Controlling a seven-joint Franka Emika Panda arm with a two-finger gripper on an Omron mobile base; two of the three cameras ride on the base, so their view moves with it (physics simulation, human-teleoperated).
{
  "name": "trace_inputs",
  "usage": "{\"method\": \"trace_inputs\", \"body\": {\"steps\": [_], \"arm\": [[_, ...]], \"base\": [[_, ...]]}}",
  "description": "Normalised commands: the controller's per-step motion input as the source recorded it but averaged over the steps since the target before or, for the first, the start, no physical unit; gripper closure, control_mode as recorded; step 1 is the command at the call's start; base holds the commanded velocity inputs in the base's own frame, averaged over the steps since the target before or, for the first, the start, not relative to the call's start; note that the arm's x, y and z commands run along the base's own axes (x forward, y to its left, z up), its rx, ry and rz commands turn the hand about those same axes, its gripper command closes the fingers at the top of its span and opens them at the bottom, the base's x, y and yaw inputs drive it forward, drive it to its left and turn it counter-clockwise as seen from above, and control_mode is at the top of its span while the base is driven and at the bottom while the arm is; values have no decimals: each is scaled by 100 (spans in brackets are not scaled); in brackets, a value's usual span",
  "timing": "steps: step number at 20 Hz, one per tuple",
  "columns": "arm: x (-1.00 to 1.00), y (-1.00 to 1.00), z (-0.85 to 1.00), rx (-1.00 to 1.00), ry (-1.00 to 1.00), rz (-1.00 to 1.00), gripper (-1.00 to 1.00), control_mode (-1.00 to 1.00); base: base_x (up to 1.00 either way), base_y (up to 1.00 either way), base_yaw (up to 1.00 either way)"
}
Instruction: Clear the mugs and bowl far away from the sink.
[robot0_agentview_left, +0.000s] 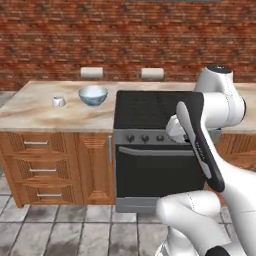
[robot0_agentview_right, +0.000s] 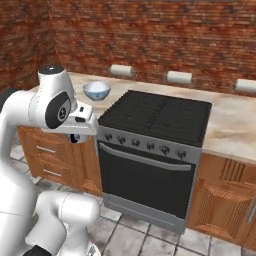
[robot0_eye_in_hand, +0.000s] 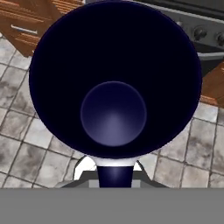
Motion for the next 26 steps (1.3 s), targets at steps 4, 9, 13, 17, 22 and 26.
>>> {"method": "trace_inputs", "body": {"steps": [4,9,13,17,22,26], "arm": [[0,0,0,0,0,0,100,100],[0,0,0,0,0,0,100,100],[0,0,0,0,0,0,100,100],[0,0,0,0,0,0,100,100],[0,0,0,0,0,0,100,100],[0,0,0,0,0,0,100,100]], "base": [[84,100,-21],[93,100,-23],[100,100,-30],[76,100,-26],[26,27,-18],[0,0,-9]]}}
